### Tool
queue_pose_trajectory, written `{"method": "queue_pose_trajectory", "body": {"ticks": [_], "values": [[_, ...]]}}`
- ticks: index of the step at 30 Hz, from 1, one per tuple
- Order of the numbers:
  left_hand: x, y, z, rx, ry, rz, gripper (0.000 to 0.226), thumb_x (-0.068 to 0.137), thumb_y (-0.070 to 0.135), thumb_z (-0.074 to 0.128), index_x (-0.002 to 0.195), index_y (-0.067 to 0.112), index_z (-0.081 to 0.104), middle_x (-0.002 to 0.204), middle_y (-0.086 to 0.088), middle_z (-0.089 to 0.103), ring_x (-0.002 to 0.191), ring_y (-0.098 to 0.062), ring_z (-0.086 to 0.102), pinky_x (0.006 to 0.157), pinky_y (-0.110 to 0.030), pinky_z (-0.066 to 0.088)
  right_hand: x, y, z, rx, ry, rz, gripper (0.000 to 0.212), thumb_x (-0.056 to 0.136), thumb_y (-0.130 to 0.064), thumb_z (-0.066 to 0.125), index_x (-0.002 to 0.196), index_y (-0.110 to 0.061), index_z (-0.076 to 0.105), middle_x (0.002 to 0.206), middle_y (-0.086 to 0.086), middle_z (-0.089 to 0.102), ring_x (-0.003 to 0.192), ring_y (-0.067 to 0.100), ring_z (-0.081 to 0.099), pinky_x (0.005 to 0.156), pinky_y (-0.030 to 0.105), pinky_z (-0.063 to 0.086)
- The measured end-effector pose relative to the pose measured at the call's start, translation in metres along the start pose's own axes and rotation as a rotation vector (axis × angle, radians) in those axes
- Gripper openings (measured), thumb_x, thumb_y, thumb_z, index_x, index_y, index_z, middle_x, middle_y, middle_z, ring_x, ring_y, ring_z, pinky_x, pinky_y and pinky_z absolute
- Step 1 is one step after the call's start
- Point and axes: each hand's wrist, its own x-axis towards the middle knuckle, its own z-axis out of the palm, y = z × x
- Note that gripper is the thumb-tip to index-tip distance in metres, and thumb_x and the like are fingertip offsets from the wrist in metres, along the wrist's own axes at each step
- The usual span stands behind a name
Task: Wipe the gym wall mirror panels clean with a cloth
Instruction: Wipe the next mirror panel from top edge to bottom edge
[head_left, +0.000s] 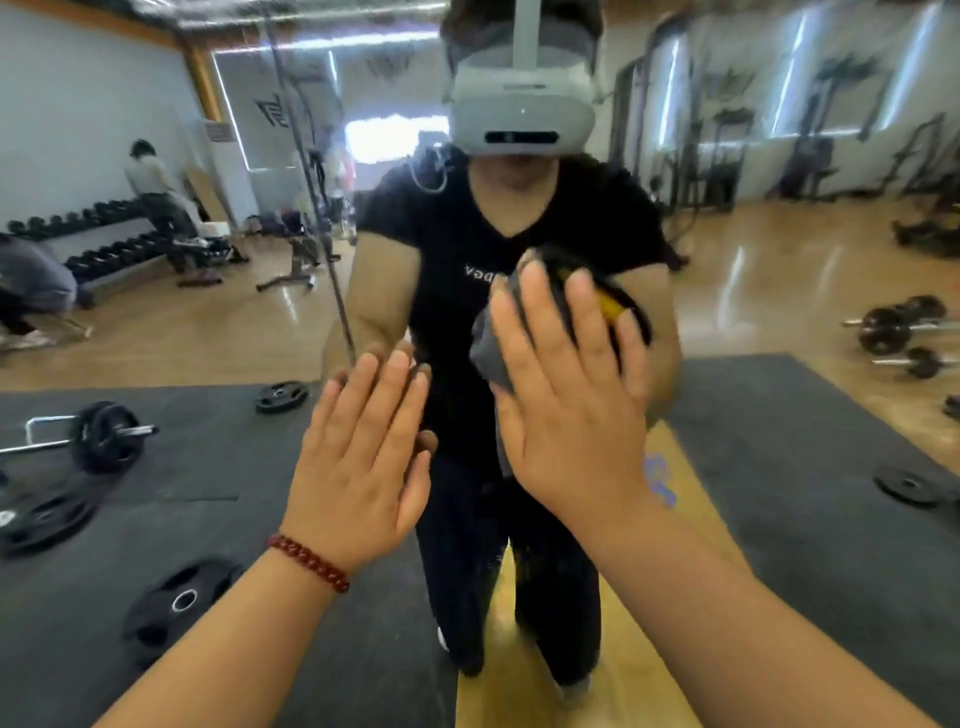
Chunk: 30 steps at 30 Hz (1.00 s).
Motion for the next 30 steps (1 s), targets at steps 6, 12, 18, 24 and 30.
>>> {"method": "queue_pose_trajectory", "body": {"ticks": [6,12,18,24,30], "values": [[-0.008,-0.025,-0.006,-0.056,-0.052,0.114,0.061,0.098,0.026,0.041,0.152,0.005,0.022,0.16,-0.01,0.018,0.152,-0.023,0.001,0.124,-0.041,0.005,-0.044,-0.031,0.013,-0.051,-0.109,-0.269,0.056,0.101,-0.03,0.044,0.155,-0.024,0.031,0.163,-0.002,0.02,0.15,0.019,0.02,0.121,0.04,0.014],[-0.031,-0.026,-0.004,-0.123,-0.039,0.02,0.059,0.1,0.028,0.039,0.151,0.0,0.028,0.159,-0.016,0.02,0.152,-0.025,0.003,0.124,-0.044,0.004,-0.022,-0.051,0.011,0.027,-0.026,0.046,0.056,0.103,-0.03,0.04,0.156,-0.022,0.024,0.164,0.0,0.016,0.152,0.023,0.011,0.122,0.045,0.007],[-0.047,-0.016,0.007,-0.122,-0.04,-0.004,0.061,0.099,0.031,0.039,0.151,0.001,0.024,0.159,-0.014,0.016,0.152,-0.024,-0.003,0.123,-0.044,-0.001,-0.135,-0.061,0.041,-0.092,-0.186,-0.181,0.072,0.097,-0.031,0.052,0.158,-0.027,0.015,0.163,-0.003,0.016,0.152,0.023,0.012,0.121,0.044,0.009],[-0.075,-0.006,0.03,-0.028,0.032,0.044,0.062,0.098,0.028,0.043,0.15,0.001,0.024,0.159,-0.01,0.014,0.152,-0.026,-0.001,0.123,-0.045,-0.001,-0.069,-0.066,0.04,0.028,0.027,-0.094,0.057,0.099,-0.032,0.046,0.154,-0.027,0.031,0.161,-0.005,0.023,0.15,0.021,0.021,0.119,0.047,0.015],[-0.08,-0.008,0.04,-0.003,0.117,0.074,0.063,0.097,0.027,0.043,0.15,-0.001,0.026,0.158,-0.012,0.02,0.152,-0.027,0.006,0.123,-0.046,0.006,-0.093,-0.057,0.051,0.005,0.057,-0.234,0.058,0.097,-0.029,0.046,0.154,-0.02,0.035,0.159,-0.002,0.03,0.149,0.02,0.024,0.118,0.044,0.021]]}}
